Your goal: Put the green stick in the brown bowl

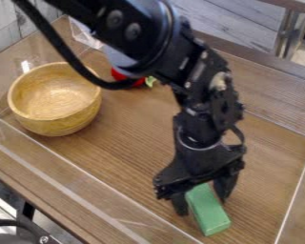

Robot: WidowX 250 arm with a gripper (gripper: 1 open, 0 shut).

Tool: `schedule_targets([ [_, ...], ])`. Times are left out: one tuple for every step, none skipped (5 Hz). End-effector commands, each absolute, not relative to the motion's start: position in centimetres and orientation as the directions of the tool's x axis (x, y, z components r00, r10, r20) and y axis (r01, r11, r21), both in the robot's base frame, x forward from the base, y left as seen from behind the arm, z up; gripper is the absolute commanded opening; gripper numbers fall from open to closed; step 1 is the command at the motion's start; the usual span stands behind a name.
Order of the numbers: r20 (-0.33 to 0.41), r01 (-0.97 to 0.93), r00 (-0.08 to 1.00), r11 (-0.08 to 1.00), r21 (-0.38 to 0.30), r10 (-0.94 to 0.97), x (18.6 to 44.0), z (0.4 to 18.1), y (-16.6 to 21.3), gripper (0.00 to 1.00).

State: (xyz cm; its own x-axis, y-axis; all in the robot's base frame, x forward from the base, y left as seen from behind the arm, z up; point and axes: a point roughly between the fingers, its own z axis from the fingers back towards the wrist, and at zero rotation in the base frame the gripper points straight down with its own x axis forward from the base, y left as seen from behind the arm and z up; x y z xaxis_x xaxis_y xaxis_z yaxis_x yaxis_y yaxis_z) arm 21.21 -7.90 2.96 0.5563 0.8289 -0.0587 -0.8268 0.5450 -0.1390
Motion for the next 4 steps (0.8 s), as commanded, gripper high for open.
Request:
schedule_targets([
  [-0.083, -0.839, 0.533, 0.513, -0.184, 0.842, 21.9, 3.4, -8.0, 1.00],
  [-0.101, -0.853, 0.508, 0.484, -0.193, 0.855, 21.8, 3.1, -8.2, 1.00],
  [-0.116, -0.844, 0.525, 0.498, -0.199, 0.843, 22.4, 3.5, -7.2, 1.00],
  [-0.132, -0.835, 0.539, 0.508, -0.213, 0.832, 23.1, 3.6, -6.5, 1.00],
])
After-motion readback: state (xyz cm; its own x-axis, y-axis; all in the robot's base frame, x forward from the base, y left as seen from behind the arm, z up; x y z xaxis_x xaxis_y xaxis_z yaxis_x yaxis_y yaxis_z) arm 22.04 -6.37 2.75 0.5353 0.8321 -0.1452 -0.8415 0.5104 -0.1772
